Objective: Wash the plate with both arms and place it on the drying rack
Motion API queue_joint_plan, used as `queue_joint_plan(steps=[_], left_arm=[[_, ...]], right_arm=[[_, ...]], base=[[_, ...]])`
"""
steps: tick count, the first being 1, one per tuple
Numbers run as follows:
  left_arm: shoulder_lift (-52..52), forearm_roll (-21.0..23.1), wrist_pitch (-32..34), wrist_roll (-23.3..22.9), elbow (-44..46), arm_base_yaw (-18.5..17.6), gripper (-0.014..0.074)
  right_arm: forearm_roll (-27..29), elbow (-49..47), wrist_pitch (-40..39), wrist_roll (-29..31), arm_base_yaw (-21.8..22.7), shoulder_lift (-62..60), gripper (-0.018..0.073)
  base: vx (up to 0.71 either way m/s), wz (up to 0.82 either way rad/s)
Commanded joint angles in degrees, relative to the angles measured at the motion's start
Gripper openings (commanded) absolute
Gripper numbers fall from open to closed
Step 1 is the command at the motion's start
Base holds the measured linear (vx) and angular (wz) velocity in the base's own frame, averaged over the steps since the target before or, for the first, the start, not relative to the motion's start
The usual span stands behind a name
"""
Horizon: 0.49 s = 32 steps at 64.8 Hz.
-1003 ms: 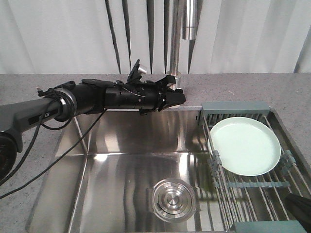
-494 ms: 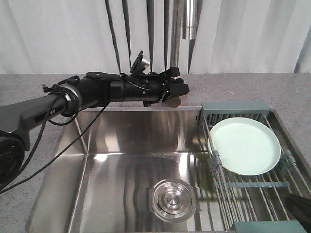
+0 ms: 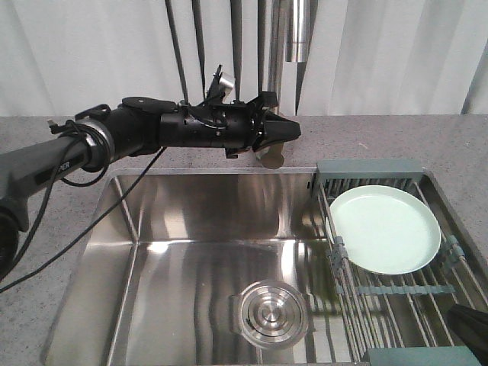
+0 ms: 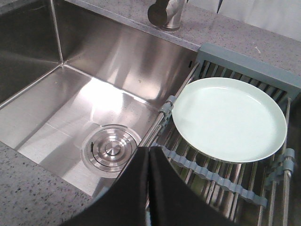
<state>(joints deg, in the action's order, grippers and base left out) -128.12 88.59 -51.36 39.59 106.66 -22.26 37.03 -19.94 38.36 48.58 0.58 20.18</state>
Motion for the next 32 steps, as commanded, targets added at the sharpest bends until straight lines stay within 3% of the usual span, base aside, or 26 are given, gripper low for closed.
queue_joint_plan(steps=[1,7,14,32], left_arm=[[7.0,-4.8,-2.8,-5.3,1.8,0.2,-0.0006],[9.9,-14.1,-3.9,-10.3,1.3,0.4,-0.0006],[14.5,-20.4,-6.1,-12.7,-1.1,1.1,-0.0006],[33.2,-30.3,-5.0,-12.7,-17.6,5.5,-0.0006]], right_arm=[[1.3,-1.5,-3.1,0.3,0.1,0.4,-0.0004],[1.3,-1.5,-3.1,0.3,0.1,0.4,-0.0004],[1.3,-1.5,-3.0,0.3,0.1,0.4,-0.0004],[1.3,-1.5,-2.9,0.3,0.1,0.4,-0.0004]], base=[[0.0,0.0],[0.0,0.0],[0.0,0.0],[0.0,0.0]])
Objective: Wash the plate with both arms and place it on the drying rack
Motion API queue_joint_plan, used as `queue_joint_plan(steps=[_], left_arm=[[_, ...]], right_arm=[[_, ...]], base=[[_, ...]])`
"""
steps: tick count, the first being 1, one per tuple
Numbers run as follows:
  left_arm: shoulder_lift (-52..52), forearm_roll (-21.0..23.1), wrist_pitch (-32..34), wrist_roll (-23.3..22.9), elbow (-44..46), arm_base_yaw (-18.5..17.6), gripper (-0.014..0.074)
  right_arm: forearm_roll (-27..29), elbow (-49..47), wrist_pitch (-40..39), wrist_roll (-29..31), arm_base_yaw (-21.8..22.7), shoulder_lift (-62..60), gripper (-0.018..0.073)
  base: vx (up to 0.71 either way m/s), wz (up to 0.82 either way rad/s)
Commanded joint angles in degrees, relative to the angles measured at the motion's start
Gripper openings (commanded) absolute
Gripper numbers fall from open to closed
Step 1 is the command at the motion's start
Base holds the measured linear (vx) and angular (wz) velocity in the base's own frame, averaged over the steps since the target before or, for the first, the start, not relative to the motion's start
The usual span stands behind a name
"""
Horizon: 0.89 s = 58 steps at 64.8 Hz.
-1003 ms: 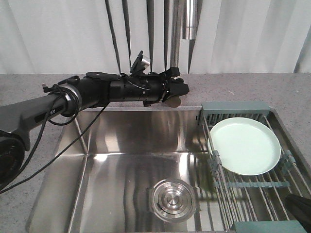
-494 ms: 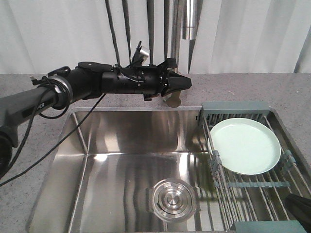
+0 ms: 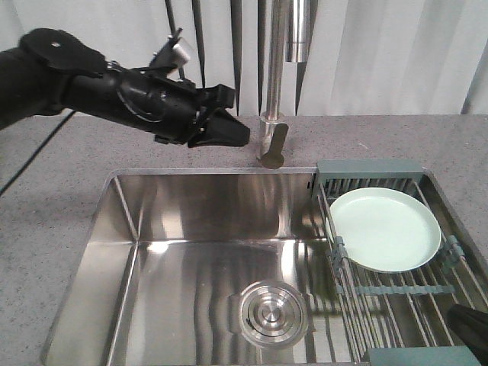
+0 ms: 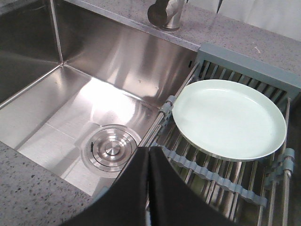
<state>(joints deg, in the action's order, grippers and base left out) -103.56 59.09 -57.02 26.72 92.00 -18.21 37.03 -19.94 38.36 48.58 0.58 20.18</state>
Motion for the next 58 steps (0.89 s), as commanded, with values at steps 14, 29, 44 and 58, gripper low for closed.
queue_joint_plan(steps=[14,29,44,58], left_arm=[[28.0,-12.3,3.2,0.2,-15.4,6.5,-0.0006],[50.1,-24.5,7.3,-5.0,-26.2,9.4,-0.0006],[70.2,-44.4,15.9,-20.4,-39.4,9.4,-0.0006],[77.0,-52.2,20.4,-23.8,-48.8,9.4,-0.0006]], right_arm=[[1.3,-1.5,-2.6,0.3,0.1,0.4,-0.0004],[1.3,-1.5,-2.6,0.3,0.1,0.4,-0.0004],[1.3,-1.5,-2.6,0.3,0.1,0.4,-0.0004],[1.3,-1.5,-2.6,0.3,0.1,0.4,-0.0004]], base=[[0.0,0.0],[0.0,0.0],[0.0,0.0],[0.0,0.0]])
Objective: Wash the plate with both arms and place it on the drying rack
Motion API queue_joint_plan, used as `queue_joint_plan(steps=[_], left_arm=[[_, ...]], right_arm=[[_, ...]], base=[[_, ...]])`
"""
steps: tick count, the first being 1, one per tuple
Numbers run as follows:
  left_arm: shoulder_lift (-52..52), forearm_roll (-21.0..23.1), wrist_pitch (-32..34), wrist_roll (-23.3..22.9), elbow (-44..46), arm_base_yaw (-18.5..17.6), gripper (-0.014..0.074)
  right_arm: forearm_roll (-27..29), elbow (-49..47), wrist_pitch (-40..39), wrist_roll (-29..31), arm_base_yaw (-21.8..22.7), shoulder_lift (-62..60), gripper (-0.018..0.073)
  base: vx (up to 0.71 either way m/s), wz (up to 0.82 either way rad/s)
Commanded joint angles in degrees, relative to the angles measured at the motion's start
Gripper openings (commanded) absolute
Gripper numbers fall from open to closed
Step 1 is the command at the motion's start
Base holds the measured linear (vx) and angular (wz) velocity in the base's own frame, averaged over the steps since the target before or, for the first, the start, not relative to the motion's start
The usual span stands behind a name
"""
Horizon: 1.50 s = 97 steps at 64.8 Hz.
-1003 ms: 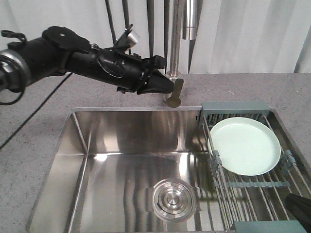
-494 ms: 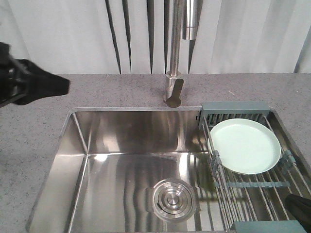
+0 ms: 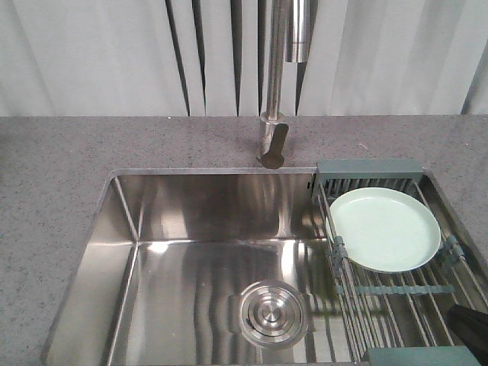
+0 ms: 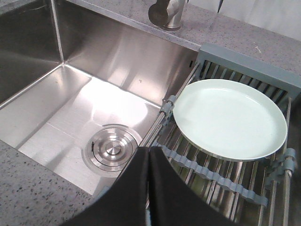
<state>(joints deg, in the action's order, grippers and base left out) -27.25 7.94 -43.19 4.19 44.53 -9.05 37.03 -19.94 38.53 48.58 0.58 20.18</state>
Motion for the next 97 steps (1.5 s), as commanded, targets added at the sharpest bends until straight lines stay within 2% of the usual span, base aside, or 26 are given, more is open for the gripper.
queue_joint_plan(steps=[1,53,62,69,83,91,97], left_arm=[[0.8,-1.0,7.0,-1.3,-1.7,0.2,-0.0006],[0.8,-1.4,5.9,-1.1,-3.2,0.2,-0.0006],[1.0,-2.7,11.4,-1.1,-8.8,0.2,-0.0006],[3.7,-2.9,21.9,-1.1,-18.1,0.2,-0.0006],[15.1,-3.1,37.9,-1.1,-37.1,0.2,-0.0006],[22.1,-5.0,41.7,-1.2,-44.7,0.2,-0.0006],[27.0,-7.2,37.2,-1.1,-44.4,0.3,-0.0006]], right_arm=[[1.3,-1.5,-2.8,0.3,0.1,0.4,-0.0004],[1.3,-1.5,-2.8,0.3,0.1,0.4,-0.0004],[1.3,-1.5,-2.8,0.3,0.1,0.4,-0.0004],[1.3,-1.5,-2.8,0.3,0.1,0.4,-0.0004],[1.3,-1.5,-2.8,0.3,0.1,0.4,-0.0004],[1.3,-1.5,-2.8,0.3,0.1,0.4,-0.0004],[1.3,-1.5,-2.8,0.3,0.1,0.4,-0.0004]], base=[[0.0,0.0],[0.0,0.0],[0.0,0.0],[0.0,0.0],[0.0,0.0],[0.0,0.0],[0.0,0.0]])
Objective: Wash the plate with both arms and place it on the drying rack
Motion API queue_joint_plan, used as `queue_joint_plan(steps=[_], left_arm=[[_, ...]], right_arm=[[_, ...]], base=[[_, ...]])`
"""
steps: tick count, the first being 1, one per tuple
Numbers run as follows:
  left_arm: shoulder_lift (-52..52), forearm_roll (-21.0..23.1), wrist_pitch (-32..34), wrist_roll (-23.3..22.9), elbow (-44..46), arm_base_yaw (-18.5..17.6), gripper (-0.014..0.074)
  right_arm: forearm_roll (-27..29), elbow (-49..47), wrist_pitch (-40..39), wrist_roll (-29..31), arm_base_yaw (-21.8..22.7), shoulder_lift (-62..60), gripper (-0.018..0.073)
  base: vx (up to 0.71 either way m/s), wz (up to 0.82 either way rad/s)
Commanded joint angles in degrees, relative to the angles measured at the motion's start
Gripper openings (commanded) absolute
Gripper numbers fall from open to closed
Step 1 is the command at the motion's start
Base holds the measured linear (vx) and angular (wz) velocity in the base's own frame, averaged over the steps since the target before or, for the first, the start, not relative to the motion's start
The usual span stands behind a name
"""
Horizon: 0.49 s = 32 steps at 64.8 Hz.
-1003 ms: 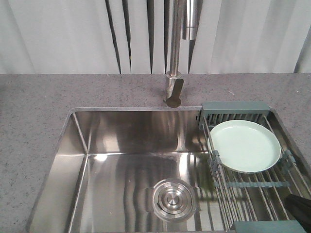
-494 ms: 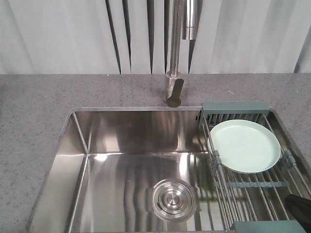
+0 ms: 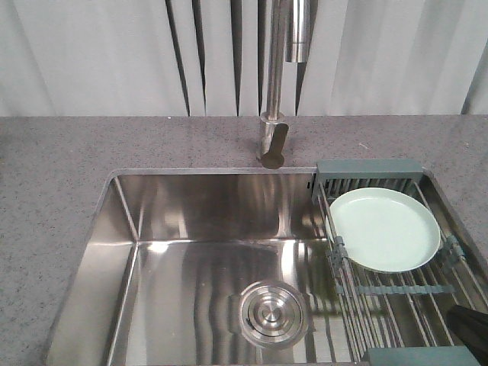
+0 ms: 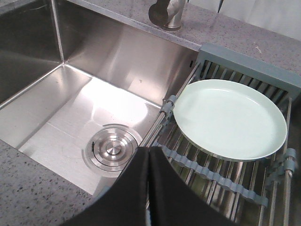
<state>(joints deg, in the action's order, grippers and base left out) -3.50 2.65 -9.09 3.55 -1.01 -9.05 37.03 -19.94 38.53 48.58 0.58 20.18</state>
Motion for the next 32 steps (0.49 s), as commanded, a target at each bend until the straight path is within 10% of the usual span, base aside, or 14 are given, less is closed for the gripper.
queue_joint_plan(steps=[1,32], left_arm=[[3.8,-2.7,3.0,-0.5,1.1,0.4,-0.0006],[5.1,-6.7,3.6,-7.1,0.9,11.0,-0.0006]], right_arm=[[1.3,-1.5,-2.8,0.3,0.1,0.4,-0.0004],[1.3,-1.5,-2.7,0.3,0.1,0.4,-0.0004]], base=[[0.0,0.0],[0.0,0.0]])
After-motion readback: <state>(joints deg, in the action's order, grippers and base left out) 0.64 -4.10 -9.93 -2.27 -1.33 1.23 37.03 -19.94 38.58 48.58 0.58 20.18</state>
